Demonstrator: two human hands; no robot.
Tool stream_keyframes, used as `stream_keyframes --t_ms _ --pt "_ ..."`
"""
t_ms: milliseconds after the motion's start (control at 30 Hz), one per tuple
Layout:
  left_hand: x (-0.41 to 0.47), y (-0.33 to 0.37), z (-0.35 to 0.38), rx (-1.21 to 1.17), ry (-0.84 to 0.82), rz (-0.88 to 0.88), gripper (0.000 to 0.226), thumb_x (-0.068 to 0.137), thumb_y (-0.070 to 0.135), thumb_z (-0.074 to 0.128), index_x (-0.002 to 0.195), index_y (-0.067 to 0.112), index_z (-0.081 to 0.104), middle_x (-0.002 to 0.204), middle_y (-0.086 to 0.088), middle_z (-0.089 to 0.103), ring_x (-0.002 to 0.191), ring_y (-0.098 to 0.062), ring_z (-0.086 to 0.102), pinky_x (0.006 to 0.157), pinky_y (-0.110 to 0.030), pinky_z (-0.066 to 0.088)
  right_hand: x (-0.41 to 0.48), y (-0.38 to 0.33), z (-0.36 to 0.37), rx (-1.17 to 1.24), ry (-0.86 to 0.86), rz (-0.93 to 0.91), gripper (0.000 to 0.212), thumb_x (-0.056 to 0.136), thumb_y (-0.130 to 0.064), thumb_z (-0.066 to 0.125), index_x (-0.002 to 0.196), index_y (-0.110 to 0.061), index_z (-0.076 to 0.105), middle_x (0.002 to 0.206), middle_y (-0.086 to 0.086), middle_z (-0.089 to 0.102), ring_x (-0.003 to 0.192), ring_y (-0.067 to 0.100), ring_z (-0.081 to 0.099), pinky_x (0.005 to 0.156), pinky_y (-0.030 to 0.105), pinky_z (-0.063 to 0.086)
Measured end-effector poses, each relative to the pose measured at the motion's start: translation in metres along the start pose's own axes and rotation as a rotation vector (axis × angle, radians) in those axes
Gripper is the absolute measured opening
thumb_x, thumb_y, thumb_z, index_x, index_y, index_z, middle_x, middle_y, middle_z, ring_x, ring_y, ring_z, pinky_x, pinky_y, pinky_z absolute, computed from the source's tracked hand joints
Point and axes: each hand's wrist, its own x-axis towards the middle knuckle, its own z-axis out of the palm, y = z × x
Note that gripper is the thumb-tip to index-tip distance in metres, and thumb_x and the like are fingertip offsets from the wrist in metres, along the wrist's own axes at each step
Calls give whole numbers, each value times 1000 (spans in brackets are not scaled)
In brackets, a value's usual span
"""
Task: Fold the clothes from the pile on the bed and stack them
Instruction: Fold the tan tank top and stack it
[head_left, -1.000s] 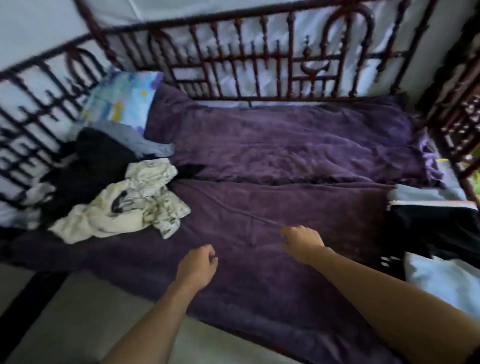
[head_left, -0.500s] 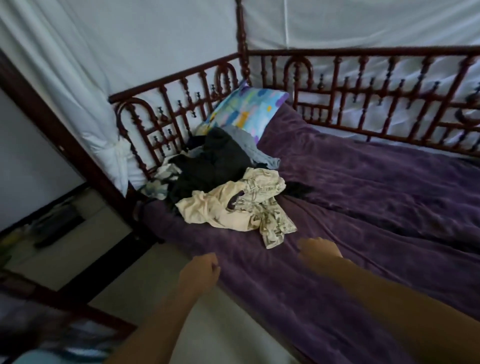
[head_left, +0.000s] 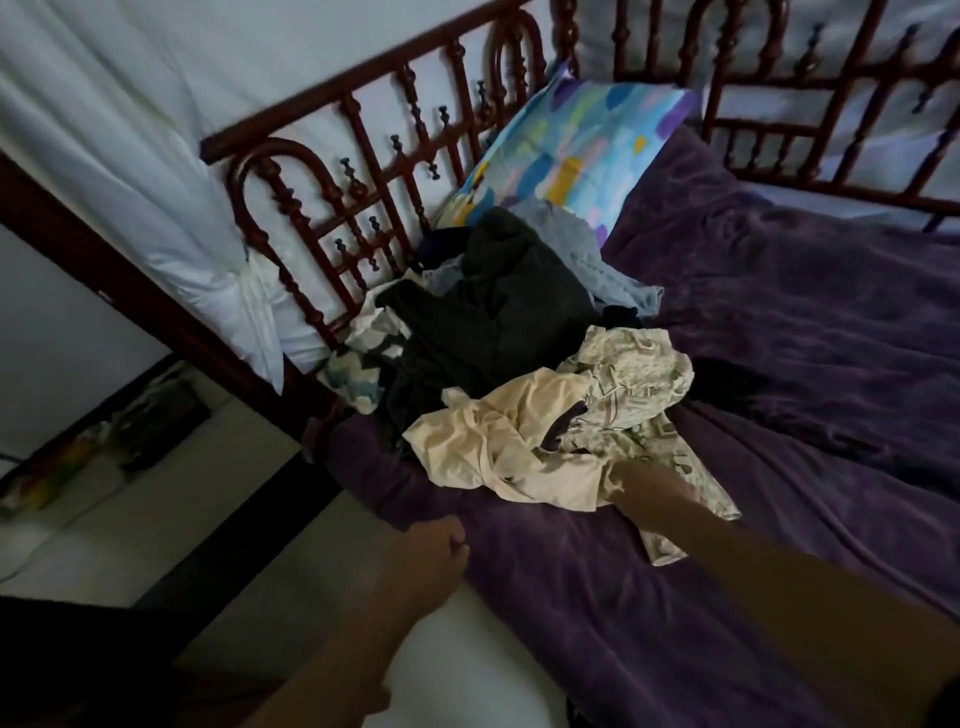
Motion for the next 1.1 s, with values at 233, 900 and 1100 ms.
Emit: stream_keyframes --t_ms 233,900,1100 --pt "97 -37 1 -97 -26 -73 14 92 28 52 100 19 61 87 2 67 87 -16 62 76 -29 46 146 -37 2 -170 24 -34 68 88 -12 53 147 -26 24 151 9 24 137 31 28 95 43 47" --pt "196 -71 -170 -268 -26 269 17 90 39 60 97 24 61 80 9 61 75 -6 59 72 -28 50 112 -231 -280 978 392 -65 40 88 -14 61 49 -21 56 45 -10 49 42 4 45 41 19 34" --pt "187 -27 -249 -643 -175 384 76 55 73 69 118 40 43 109 14 56 96 -5 59 74 -22 47 80 -297 -355 1607 385 98 18 95 -22 55 90 -5 62 70 9 63 62 23 59 53 30 48"
